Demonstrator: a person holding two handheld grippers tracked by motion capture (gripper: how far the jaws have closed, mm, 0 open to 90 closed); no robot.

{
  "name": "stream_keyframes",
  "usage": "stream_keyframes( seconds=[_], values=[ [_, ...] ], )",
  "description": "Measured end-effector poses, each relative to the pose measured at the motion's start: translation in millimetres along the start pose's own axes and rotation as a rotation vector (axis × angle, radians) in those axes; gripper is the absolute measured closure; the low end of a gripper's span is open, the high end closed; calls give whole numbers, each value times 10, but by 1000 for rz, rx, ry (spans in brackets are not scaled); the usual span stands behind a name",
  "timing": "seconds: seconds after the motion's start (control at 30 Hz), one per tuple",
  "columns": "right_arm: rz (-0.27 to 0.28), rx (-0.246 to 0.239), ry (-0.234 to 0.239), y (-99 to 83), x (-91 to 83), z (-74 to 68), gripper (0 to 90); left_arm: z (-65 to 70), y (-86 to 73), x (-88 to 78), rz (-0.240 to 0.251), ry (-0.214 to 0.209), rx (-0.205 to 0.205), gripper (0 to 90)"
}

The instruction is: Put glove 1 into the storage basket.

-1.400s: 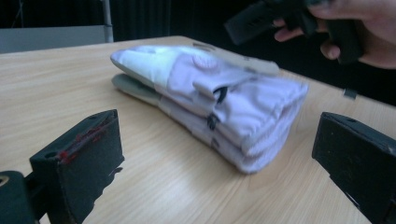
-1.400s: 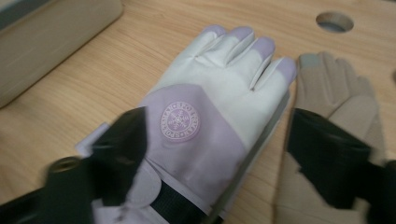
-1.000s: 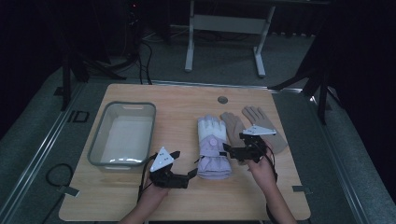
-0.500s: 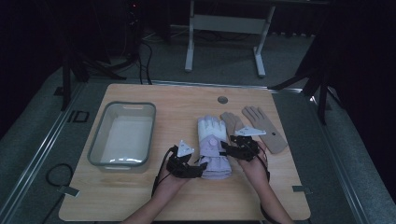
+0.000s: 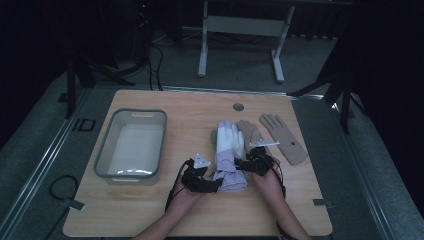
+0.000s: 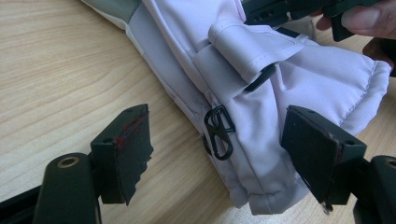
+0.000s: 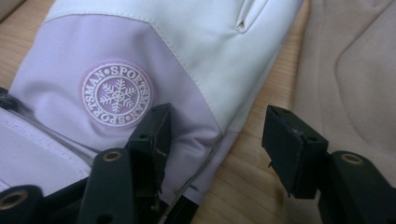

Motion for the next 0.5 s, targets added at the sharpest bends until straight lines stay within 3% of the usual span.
stream_keyframes(
  seconds=[0.07, 0.2, 0.3, 0.4, 0.5],
  values=[
    [-9, 7, 31, -6, 11, 0, 533, -10, -15, 13, -3, -5, -9, 243],
    [-10, -29, 63, -1, 29, -34, 606, -31, -42, 30, -4, -14, -22, 242],
    [-17, 4, 87, 0, 40, 1, 622, -35, -51, 35, -3, -18, -28, 243],
    [-10, 64, 112, -26, 40, 32, 695, -42, -62, 50, -5, -25, -39, 246],
    [-12, 61, 105, -21, 32, 22, 767, -35, -63, 55, -10, -60, -49, 312]
  ],
)
Point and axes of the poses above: each handheld gripper's, and its own axes: x roughly forward along the jaws, y roughly out of its top, z roughly to its right, the point moved 2 cm from there along x, roughly forward along the jaws, and after that the axes turned 10 degrees about z, right-handed, at the moved point
